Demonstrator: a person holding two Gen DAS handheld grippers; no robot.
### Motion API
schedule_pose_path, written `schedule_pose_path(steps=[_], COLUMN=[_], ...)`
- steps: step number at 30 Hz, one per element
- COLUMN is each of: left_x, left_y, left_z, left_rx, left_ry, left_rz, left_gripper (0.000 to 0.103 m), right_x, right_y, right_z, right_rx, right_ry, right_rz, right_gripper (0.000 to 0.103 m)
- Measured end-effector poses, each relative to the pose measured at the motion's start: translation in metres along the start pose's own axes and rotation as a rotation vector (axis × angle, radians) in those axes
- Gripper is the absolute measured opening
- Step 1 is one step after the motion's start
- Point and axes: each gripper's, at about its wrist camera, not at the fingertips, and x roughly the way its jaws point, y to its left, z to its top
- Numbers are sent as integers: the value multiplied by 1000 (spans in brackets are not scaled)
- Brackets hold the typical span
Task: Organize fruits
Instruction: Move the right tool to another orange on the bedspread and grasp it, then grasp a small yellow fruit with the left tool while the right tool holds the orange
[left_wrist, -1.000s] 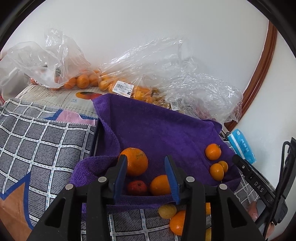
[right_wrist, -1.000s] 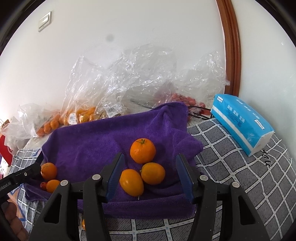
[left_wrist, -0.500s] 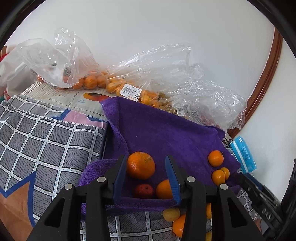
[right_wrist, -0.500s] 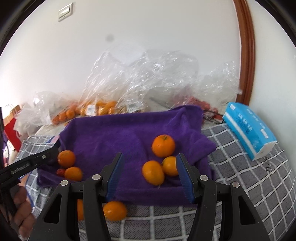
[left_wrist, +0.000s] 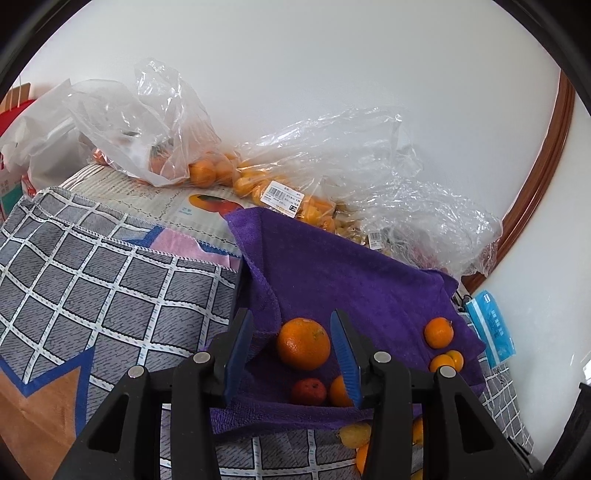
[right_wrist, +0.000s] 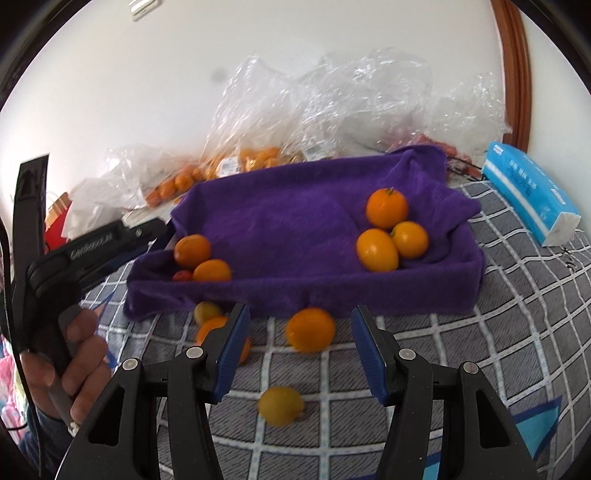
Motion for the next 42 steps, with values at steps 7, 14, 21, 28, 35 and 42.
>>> schedule_pose_path(steps=[7, 14, 21, 28, 35, 42], left_x=[-3, -5, -5, -11, -23, -27], left_y=[6, 8, 3, -18, -39, -37], left_z=[2, 4, 3, -3, -10, -48], left_rx=[-8, -24, -1, 103, 179, 235], left_ry=[-8, -2, -1, -4, 58, 166], left_rz=[4, -19, -25, -55, -113, -98], left_gripper=[43, 43, 43, 43, 42, 41], right_x=[15, 39, 29, 8, -4, -6], right_y=[6, -1, -9, -42, -67, -69], right_z=[-4, 0, 0, 1, -6, -8], right_rx=[-10, -1, -18, -9, 37, 30], right_ry=[38, 91, 40, -22, -71, -75], right_rz=[-31, -68, -71, -103, -81, -113], right_gripper=[47, 40, 34, 34, 34, 34])
